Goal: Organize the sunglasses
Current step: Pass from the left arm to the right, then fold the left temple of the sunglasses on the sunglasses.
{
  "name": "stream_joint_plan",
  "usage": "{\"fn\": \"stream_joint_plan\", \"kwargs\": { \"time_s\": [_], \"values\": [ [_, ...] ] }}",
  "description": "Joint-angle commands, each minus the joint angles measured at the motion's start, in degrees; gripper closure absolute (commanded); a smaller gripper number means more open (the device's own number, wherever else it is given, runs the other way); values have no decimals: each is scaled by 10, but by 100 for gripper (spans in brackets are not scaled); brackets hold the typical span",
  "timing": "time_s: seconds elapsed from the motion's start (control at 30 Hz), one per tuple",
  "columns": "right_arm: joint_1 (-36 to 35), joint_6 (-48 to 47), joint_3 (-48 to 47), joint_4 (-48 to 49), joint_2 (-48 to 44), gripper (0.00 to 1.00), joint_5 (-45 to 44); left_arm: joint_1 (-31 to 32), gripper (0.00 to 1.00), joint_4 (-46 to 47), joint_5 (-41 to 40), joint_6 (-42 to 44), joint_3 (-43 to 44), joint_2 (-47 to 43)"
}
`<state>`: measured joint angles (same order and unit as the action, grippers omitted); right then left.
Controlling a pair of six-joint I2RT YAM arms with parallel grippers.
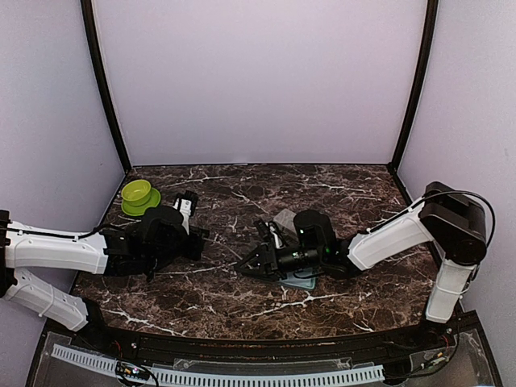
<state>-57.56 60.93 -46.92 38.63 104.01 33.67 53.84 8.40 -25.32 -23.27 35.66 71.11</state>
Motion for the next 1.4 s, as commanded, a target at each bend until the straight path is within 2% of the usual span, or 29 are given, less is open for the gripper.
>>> {"fn": "stream_joint_plan", "kwargs": {
  "time_s": [0.0, 0.3, 0.43, 0.5, 0.8, 1.03, 1.13, 1.37],
  "values": [
    [6, -12, 4, -1, -20, 64, 6, 1, 70, -22, -16, -1, 17, -14],
    [20, -12, 17, -18, -39, 64, 6, 2, 69, -57, -47, 7, 10, -46],
    [22, -12, 12, -58, -46, 64, 6, 1, 69, -71, -55, 10, 10, -63],
    [22, -74, 7, -78, -48, 68, -10, 1, 67, -70, -49, 16, 10, -73],
    [22, -102, -7, -117, -49, 70, -16, 1, 61, -70, -17, 23, 33, -59],
    [21, -116, -18, -130, -48, 70, -18, 2, 44, -33, 63, -6, 33, -35],
    [21, -116, -20, -130, -47, 70, -17, 2, 33, -28, 80, -23, 34, -11],
    [21, -119, -18, -130, -51, 71, -18, 2, 28, -30, 90, -26, 43, 31]
  ]
}}
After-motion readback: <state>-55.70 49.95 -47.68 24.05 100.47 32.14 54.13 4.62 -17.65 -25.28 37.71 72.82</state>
